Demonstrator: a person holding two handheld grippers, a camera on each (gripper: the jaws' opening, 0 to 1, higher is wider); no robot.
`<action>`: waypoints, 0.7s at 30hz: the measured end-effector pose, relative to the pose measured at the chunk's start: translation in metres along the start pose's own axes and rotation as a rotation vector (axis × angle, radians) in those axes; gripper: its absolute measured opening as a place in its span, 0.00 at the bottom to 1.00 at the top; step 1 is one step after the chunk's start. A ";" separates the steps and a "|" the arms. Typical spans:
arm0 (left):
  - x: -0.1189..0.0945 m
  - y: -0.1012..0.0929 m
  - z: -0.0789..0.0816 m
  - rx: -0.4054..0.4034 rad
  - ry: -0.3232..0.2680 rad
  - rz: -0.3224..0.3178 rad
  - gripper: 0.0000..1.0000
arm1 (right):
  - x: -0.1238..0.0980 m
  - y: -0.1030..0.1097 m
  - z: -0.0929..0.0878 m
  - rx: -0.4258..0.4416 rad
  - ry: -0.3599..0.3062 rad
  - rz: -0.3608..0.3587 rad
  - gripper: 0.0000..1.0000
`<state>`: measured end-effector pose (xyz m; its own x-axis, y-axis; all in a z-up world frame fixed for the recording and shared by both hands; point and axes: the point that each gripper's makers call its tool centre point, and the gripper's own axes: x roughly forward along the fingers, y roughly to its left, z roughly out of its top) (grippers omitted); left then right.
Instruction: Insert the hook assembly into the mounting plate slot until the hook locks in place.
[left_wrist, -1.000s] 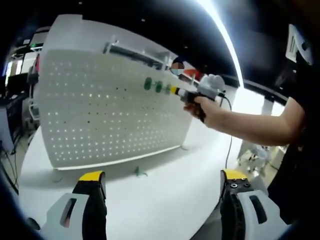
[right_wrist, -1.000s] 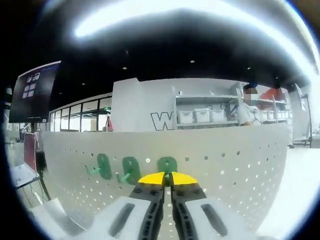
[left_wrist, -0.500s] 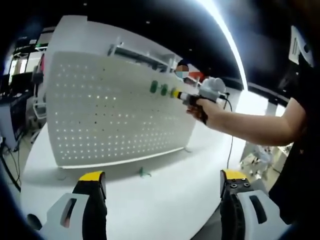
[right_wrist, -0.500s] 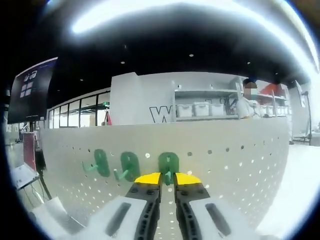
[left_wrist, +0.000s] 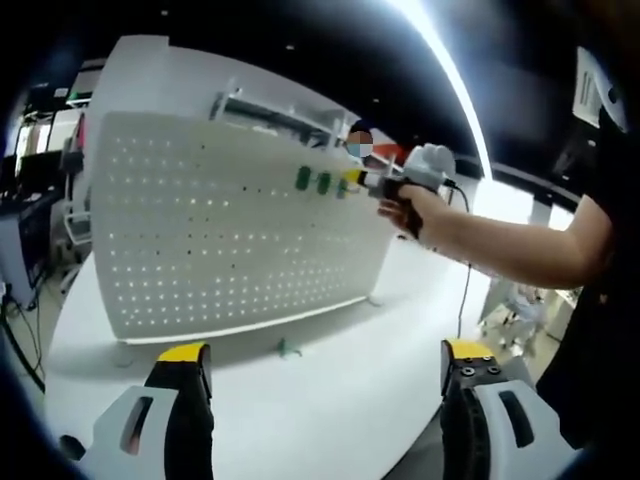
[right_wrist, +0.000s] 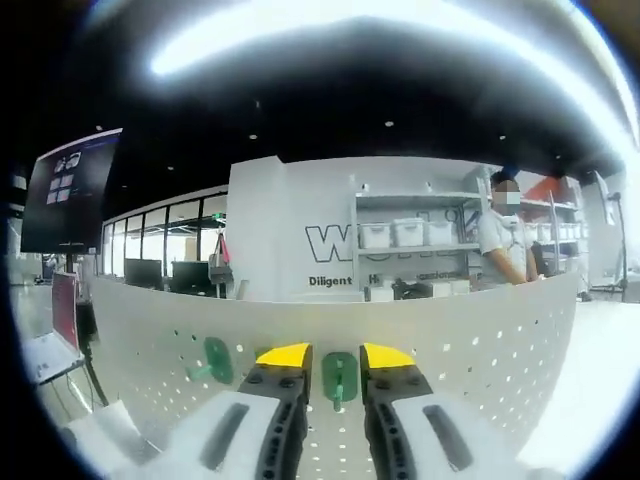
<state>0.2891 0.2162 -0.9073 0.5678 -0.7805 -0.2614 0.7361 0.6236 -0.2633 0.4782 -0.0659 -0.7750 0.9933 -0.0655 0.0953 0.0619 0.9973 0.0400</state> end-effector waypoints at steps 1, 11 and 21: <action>0.000 -0.001 0.000 0.001 -0.001 -0.001 0.96 | -0.002 -0.001 0.002 0.007 -0.005 0.000 0.17; 0.003 -0.009 0.002 0.005 -0.007 -0.016 0.96 | -0.025 -0.025 0.035 0.040 -0.069 -0.044 0.17; 0.003 -0.010 -0.006 0.046 0.022 -0.010 0.96 | -0.057 -0.016 0.011 -0.006 0.013 0.031 0.21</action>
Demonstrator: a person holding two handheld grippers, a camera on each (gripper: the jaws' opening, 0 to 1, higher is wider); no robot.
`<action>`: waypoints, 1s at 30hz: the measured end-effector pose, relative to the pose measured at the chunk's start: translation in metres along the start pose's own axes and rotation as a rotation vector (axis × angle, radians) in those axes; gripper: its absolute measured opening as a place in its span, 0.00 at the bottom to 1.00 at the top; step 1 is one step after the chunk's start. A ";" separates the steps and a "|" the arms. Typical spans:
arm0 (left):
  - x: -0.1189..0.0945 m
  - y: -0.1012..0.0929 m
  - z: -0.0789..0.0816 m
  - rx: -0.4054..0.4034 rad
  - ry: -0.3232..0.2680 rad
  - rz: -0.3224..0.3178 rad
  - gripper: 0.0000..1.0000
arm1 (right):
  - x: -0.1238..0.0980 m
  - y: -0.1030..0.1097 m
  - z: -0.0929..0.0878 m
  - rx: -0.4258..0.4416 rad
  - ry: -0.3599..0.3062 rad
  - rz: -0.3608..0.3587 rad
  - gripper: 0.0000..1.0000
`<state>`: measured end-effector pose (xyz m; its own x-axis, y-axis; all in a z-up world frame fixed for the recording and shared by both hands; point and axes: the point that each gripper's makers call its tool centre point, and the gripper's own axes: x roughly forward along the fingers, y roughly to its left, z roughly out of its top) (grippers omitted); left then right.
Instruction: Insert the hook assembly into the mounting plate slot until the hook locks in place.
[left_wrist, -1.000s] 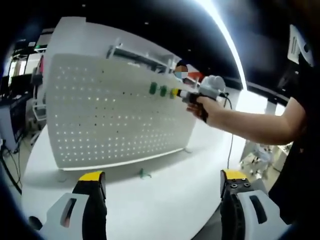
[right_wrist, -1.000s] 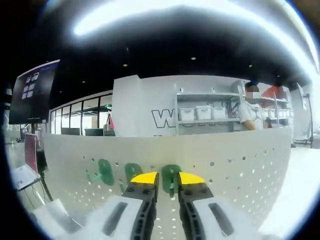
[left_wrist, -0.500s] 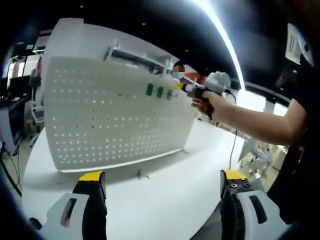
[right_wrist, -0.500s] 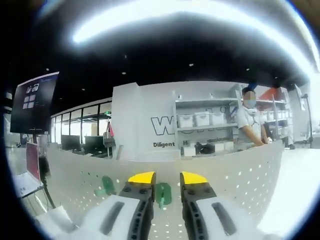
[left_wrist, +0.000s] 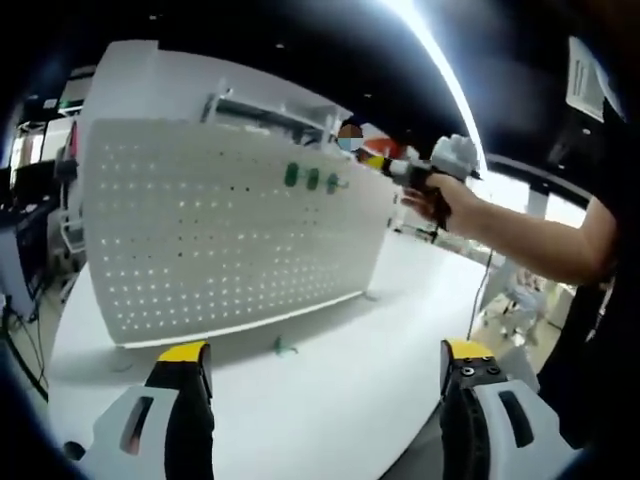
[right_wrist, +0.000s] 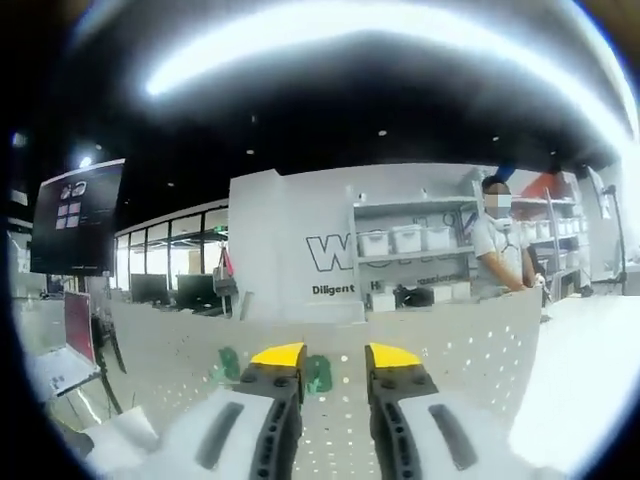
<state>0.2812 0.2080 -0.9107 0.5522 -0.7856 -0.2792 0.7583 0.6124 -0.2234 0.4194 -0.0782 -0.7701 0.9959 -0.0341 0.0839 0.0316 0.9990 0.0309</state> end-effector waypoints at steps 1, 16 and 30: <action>0.000 0.000 0.000 0.000 -0.003 -0.001 0.96 | -0.006 -0.003 -0.007 -0.038 0.019 -0.015 0.21; -0.001 0.001 -0.004 -0.010 0.003 0.011 0.95 | -0.065 0.021 -0.081 -0.076 0.206 0.100 0.26; 0.001 0.001 -0.011 -0.028 0.017 0.016 0.94 | -0.103 0.050 -0.121 -0.057 0.322 0.187 0.32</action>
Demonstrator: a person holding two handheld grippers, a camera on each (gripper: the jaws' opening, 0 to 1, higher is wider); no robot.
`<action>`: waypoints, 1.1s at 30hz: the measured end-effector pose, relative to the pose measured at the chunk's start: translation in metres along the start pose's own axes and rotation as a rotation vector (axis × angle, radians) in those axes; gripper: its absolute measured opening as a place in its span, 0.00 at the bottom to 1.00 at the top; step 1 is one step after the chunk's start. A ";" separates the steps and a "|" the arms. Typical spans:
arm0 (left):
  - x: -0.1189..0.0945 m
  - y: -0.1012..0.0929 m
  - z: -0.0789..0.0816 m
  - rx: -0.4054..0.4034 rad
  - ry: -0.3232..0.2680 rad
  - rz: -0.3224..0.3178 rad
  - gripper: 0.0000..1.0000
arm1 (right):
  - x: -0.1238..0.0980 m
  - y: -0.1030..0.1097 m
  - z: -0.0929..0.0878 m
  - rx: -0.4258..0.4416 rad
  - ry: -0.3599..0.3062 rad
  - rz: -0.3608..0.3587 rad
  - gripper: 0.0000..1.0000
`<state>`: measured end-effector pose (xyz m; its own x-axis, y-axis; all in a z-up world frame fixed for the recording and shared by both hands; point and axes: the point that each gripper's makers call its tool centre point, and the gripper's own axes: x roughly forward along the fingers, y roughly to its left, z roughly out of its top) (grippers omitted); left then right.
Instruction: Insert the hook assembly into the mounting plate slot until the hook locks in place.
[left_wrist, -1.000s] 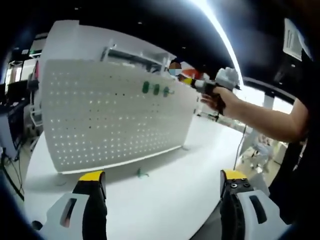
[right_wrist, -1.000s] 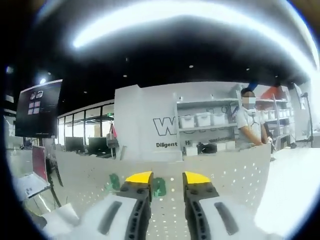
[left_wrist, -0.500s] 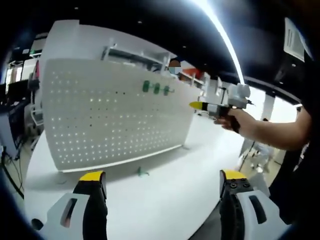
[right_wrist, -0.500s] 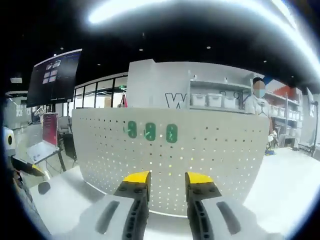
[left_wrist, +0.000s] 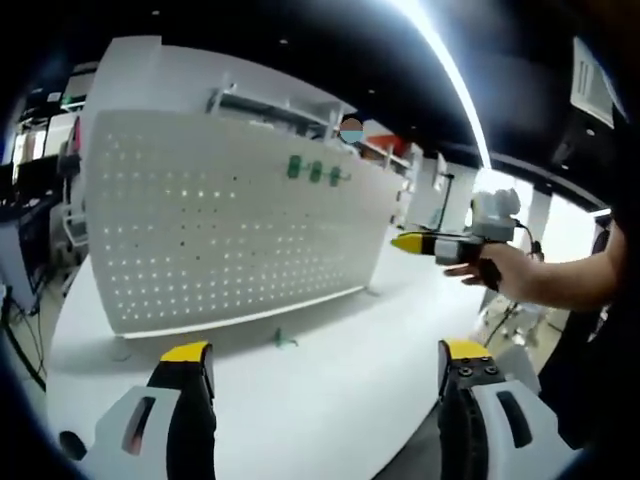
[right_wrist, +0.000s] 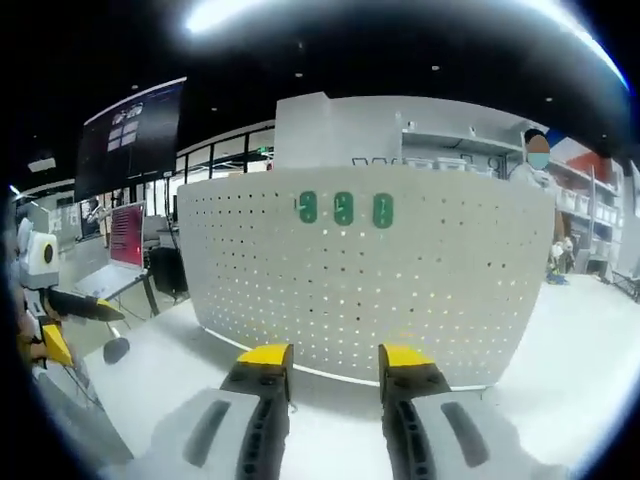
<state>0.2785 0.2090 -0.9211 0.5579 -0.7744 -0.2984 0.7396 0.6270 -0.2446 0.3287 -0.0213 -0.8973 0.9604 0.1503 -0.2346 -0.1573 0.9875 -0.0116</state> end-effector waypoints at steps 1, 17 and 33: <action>0.000 0.000 -0.001 -0.001 0.002 0.000 0.94 | -0.001 0.003 -0.004 0.007 0.009 0.008 0.32; 0.002 -0.003 -0.015 0.004 0.061 -0.007 0.95 | -0.027 0.045 -0.055 0.013 0.130 0.111 0.37; 0.015 0.009 -0.045 -0.054 0.129 0.019 0.91 | -0.050 0.065 -0.112 0.046 0.263 0.164 0.36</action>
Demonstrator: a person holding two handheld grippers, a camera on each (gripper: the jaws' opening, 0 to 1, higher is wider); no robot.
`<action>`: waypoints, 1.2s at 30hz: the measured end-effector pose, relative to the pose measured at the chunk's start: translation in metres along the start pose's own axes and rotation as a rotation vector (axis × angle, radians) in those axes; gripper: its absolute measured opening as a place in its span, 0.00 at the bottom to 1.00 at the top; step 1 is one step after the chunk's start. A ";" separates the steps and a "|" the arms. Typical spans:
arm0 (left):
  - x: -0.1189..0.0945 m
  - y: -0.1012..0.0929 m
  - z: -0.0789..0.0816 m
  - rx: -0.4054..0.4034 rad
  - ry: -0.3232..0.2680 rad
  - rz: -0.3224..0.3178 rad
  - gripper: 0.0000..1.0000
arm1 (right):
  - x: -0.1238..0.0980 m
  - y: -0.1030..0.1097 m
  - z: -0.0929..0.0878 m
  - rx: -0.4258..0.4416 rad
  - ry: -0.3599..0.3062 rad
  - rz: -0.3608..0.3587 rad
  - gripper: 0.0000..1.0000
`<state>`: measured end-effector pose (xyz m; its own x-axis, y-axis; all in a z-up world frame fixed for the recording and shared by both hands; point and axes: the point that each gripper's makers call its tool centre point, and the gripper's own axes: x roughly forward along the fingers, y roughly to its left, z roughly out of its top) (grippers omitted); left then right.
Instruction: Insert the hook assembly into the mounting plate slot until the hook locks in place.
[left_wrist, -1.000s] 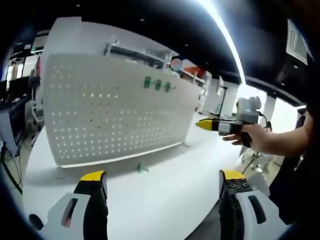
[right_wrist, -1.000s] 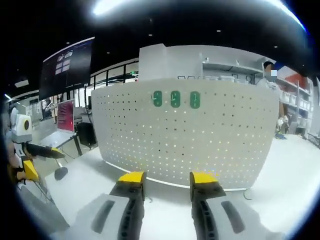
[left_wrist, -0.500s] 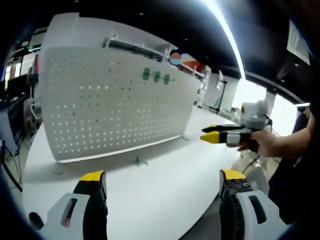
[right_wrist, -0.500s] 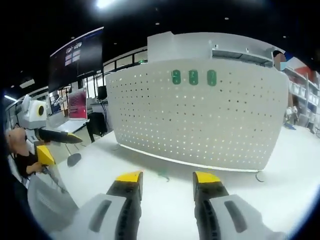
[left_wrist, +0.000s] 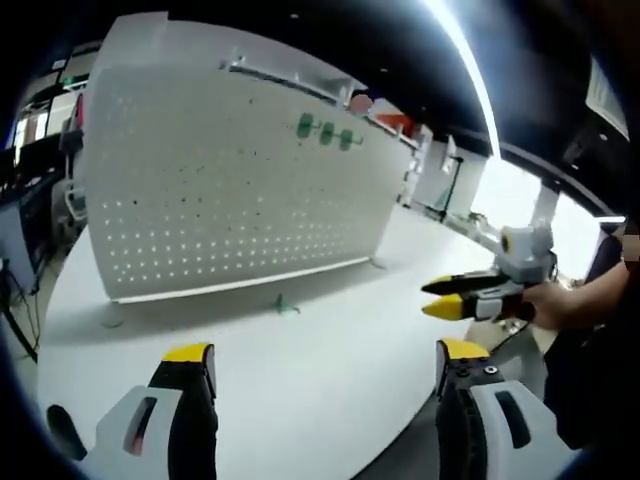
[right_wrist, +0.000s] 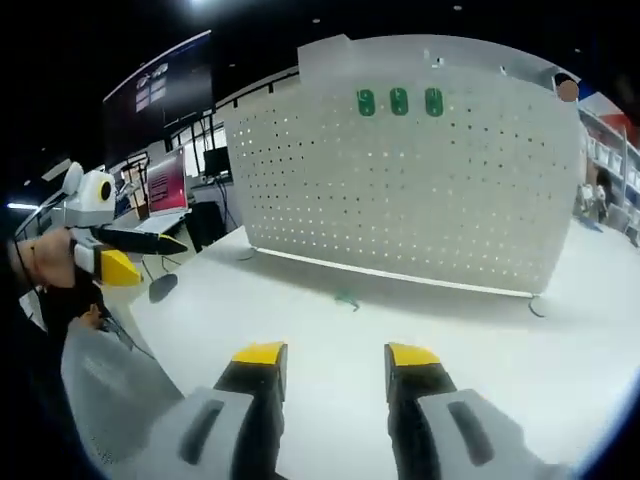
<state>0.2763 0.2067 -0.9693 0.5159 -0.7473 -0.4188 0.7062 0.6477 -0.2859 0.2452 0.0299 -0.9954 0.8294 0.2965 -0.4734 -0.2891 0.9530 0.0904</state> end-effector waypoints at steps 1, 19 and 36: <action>0.003 0.000 -0.001 -0.006 0.002 -0.004 0.90 | 0.000 0.001 -0.001 0.002 0.005 0.002 0.36; 0.097 0.022 -0.007 0.012 0.033 -0.001 0.65 | -0.003 -0.012 -0.014 0.025 0.051 0.002 0.34; 0.186 0.051 -0.026 0.094 0.080 0.001 0.33 | -0.002 -0.016 -0.033 0.063 0.114 0.022 0.34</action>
<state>0.3954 0.1050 -1.0842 0.4786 -0.7303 -0.4874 0.7504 0.6285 -0.2049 0.2326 0.0122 -1.0247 0.7625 0.3118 -0.5670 -0.2731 0.9494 0.1548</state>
